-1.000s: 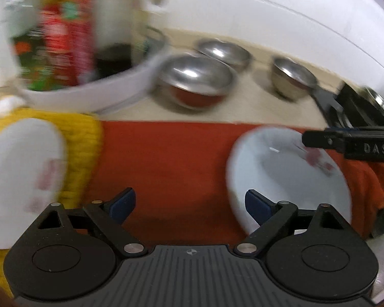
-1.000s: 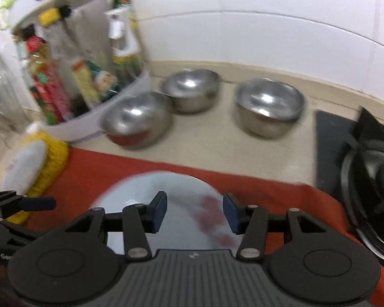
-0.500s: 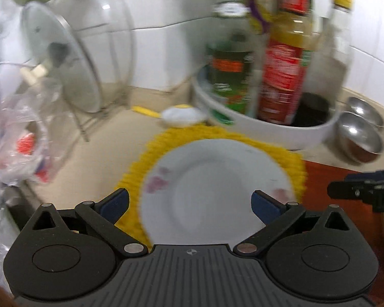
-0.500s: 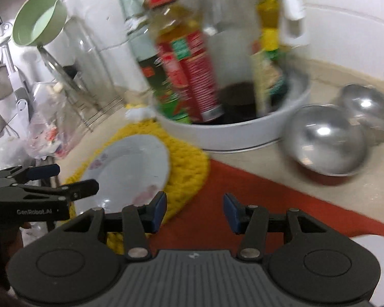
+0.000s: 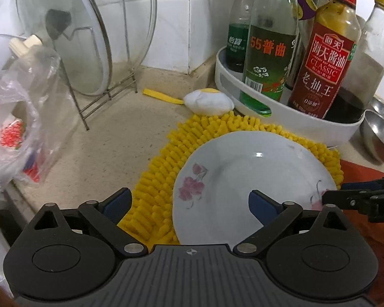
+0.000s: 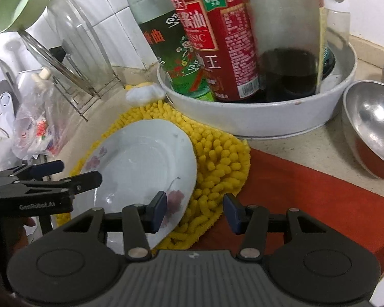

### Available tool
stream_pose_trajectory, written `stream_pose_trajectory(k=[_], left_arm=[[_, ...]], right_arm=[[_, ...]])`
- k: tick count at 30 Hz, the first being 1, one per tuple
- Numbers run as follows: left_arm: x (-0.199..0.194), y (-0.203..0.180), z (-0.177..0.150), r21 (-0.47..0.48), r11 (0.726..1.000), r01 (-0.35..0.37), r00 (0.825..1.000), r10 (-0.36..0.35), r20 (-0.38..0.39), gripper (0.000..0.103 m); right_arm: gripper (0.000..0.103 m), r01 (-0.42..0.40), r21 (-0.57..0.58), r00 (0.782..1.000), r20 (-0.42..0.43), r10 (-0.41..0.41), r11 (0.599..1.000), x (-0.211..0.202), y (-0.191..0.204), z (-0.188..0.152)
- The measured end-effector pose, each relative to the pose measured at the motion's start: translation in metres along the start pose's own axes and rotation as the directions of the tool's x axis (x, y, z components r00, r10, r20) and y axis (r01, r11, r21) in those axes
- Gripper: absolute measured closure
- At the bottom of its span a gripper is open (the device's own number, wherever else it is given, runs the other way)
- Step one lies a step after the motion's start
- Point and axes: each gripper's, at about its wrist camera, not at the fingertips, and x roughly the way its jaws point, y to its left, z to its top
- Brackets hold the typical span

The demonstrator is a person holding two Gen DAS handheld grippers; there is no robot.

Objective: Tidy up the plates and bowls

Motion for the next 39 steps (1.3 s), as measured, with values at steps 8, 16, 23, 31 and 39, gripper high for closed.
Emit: stream_pose_trajectory(k=[8, 16, 23, 31, 39], left_arm=[[0.014, 0.003, 0.001, -0.019, 0.996, 0.089, 0.995, -0.090, -0.047, 0.007], [0.018, -0.001, -0.003, -0.014, 0.990, 0.142, 0.988, -0.143, -0.064, 0.010], [0.017, 0.000, -0.002, -0.011, 0.989, 0.150, 0.986, -0.150, -0.068, 0.011], [0.023, 0.000, -0.003, 0.009, 0.982, 0.187, 0.981, -0.187, -0.058, 0.006], [0.019, -0.002, -0.003, 0.010, 0.982, 0.188, 0.981, -0.187, -0.052, 0.016]], right_arm=[[0.062, -0.009, -0.020, 1.000, -0.015, 0.009, 1.000, 0.009, 0.010, 0.004], [0.069, -0.023, -0.009, 0.999, -0.022, 0.023, 1.000, 0.005, 0.007, 0.005], [0.072, 0.001, -0.087, 1.000, 0.013, 0.000, 0.996, -0.008, 0.024, 0.005], [0.073, 0.021, -0.073, 0.999, -0.029, -0.023, 0.997, 0.010, 0.026, 0.003], [0.074, 0.022, -0.055, 0.999, -0.026, -0.024, 0.998, 0.008, 0.026, 0.001]])
